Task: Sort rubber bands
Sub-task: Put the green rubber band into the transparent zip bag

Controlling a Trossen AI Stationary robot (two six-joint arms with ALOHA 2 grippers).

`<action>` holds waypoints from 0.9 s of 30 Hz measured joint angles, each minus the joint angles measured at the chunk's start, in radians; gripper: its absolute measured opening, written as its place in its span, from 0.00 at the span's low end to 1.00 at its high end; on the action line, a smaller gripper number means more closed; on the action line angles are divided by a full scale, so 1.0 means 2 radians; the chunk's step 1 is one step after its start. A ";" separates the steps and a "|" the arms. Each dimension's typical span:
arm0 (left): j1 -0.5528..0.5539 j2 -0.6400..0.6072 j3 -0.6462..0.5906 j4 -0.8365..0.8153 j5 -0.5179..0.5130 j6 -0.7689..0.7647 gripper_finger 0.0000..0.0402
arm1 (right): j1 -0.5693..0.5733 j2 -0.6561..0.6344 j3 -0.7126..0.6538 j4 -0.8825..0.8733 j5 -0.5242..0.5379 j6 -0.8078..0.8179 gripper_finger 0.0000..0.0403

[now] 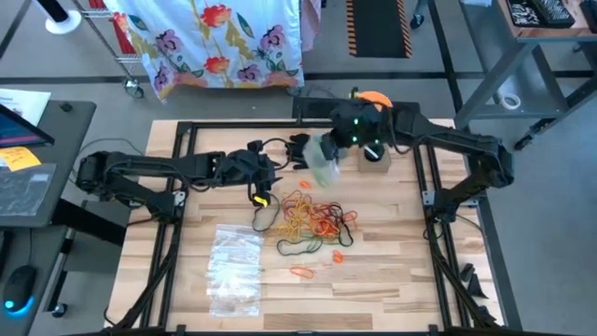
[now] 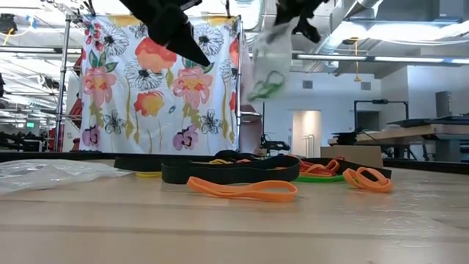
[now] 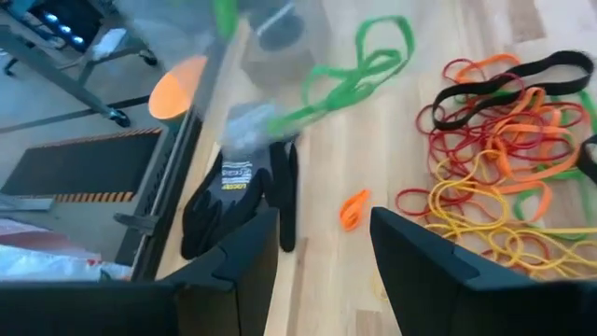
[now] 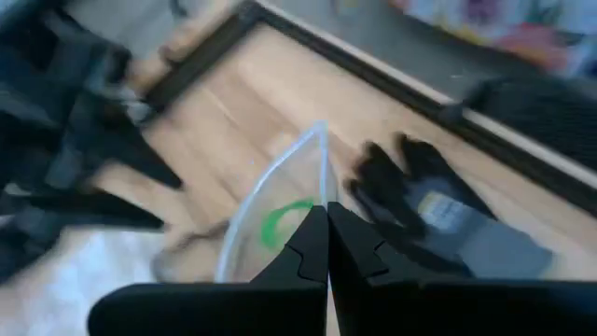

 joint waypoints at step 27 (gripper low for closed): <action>-0.050 0.180 -0.001 0.120 0.115 0.000 0.42 | -0.042 0.009 0.005 -0.045 -0.032 -0.052 0.00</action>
